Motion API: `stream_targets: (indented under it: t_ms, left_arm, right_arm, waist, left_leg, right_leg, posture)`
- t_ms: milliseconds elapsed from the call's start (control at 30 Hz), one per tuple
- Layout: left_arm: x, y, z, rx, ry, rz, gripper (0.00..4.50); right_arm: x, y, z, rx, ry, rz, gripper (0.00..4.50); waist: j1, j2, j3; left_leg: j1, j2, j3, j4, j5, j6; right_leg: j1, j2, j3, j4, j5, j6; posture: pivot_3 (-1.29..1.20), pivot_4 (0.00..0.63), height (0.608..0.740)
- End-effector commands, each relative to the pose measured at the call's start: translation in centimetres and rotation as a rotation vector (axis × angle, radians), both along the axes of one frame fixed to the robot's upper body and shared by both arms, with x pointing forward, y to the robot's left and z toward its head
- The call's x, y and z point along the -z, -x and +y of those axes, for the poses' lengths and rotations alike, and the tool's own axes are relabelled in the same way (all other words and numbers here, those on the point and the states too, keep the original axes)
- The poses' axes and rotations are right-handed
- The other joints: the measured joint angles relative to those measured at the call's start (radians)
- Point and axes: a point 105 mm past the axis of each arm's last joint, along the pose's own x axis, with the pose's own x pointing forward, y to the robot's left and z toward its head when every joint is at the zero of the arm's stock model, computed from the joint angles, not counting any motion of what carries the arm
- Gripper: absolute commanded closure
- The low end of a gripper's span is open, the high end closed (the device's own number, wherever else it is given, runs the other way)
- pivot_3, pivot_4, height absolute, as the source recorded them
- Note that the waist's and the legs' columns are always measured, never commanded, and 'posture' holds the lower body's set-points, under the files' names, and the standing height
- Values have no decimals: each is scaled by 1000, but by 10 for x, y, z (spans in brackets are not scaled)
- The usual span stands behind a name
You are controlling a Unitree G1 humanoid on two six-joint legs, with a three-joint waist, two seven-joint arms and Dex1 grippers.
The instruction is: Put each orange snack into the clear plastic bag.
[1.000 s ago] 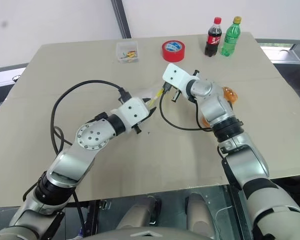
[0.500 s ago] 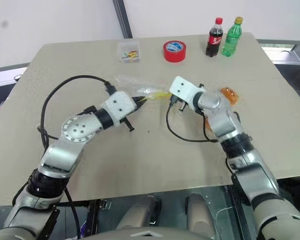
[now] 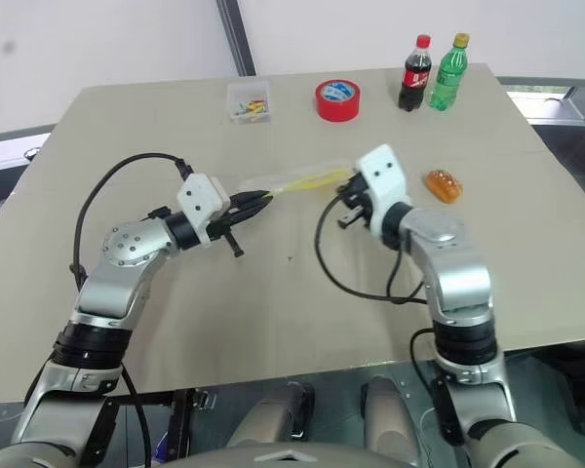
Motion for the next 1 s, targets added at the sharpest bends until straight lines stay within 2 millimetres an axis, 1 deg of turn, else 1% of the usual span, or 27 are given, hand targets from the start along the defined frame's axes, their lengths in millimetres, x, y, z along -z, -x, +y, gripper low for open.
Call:
stream_targets:
  t_ms: [33,100,267,333,433,500,533,567,600,633,667,700,800,867,900,933,1000]
  left_arm:
    - [-12,4,-2,29,8,-47,4500]
    - [-13,6,-3,34,9,-50,4500]
    - [-12,14,-4,57,-10,-64,4500]
    - [-13,16,-3,51,9,-59,4500]
    - [-14,18,-2,46,24,-56,4500]
    - [-13,20,0,48,9,-51,4500]
    - [-11,20,2,45,-1,-44,4500]
    - [-9,21,4,42,-13,-38,4500]
    - [-7,22,7,38,-25,-33,4500]
    - [-5,23,10,33,-30,-27,4500]
    - [-4,23,12,30,-33,-24,4500]
    - [-3,24,15,26,-39,-21,4500]
    - [1,26,20,22,-56,-12,4500]
    - [2,27,23,20,-62,-8,4500]
    - [3,27,24,17,-64,-7,4500]
    - [3,27,25,11,-64,-7,4500]
    - [4,27,27,0,-61,-5,4500]
  right_arm:
    - [-20,-2,18,-21,-73,-30,4422]
    - [-18,-6,24,-17,-89,-13,4422]
    - [-11,-15,24,20,-149,51,4422]
    - [-4,-19,23,34,-136,73,4422]
    - [14,-25,18,68,-81,90,4422]
    - [14,-28,16,88,-71,53,4422]
    - [11,-32,15,105,-52,-5,4422]
    - [9,-35,14,113,18,-101,4422]
    - [8,-36,16,102,133,-232,4422]
    - [10,-35,20,73,254,-348,4422]
    - [13,-34,23,45,331,-420,4422]
    - [18,-33,27,-8,453,-527,4422]
    - [33,-33,33,-141,720,-747,4422]
    - [37,-39,33,-162,793,-808,3925]
    - [38,-43,33,-157,815,-825,3782]
    - [39,-45,33,-163,841,-846,3277]
    - [41,-49,34,-168,871,-875,2429]
  waist:
    - [0,0,0]
    - [-1,0,0]
    - [-1,0,0]
    - [-1,0,0]
    - [-2,0,0]
    - [-3,0,0]
    - [-5,0,0]
    - [-7,0,0]
    - [-7,1,0]
    - [-6,0,0]
    - [-5,0,0]
    - [-5,0,0]
    - [-6,0,0]
    - [-8,0,0]
    - [-9,0,0]
    - [-7,0,0]
    - [-5,0,0]
  left_leg:
    - [0,0,0,0,0,0]
    - [0,0,0,0,0,0]
    - [0,0,0,0,0,0]
    - [0,0,0,0,0,0]
    - [0,0,0,0,0,0]
    - [0,0,0,0,0,0]
    - [0,0,0,0,0,0]
    - [0,0,0,0,0,0]
    - [0,0,1,-1,0,0]
    - [1,0,1,-1,0,0]
    - [1,0,1,-1,0,0]
    - [1,0,1,0,0,0]
    - [1,0,1,0,0,0]
    - [1,0,2,0,0,0]
    - [1,1,1,0,0,0]
    - [1,1,1,0,0,0]
    - [1,1,1,0,0,0]
  right_leg:
    - [0,0,0,0,0,0]
    - [0,0,0,0,0,0]
    - [0,0,0,0,0,0]
    - [0,0,0,0,0,0]
    - [0,0,0,0,0,0]
    - [0,0,0,0,0,0]
    - [0,0,0,0,0,0]
    - [0,1,0,0,0,0]
    - [0,1,0,0,0,0]
    - [0,0,1,0,0,0]
    - [0,1,0,0,0,0]
    - [0,1,0,0,0,0]
    - [0,1,0,0,0,0]
    - [0,1,1,0,0,0]
    - [0,1,1,0,0,0]
    - [0,1,1,0,0,0]
    - [0,1,0,0,0,0]
  posture:
    - [0,150,740]
    - [0,150,740]
    - [0,150,740]
    - [0,150,740]
    - [0,150,740]
    - [0,150,740]
    - [0,150,740]
    - [0,150,740]
    - [0,150,740]
    - [0,150,740]
    - [0,150,740]
    - [0,150,740]
    - [0,150,740]
    - [0,150,740]
    - [0,150,740]
    - [0,150,740]
    - [0,150,740]
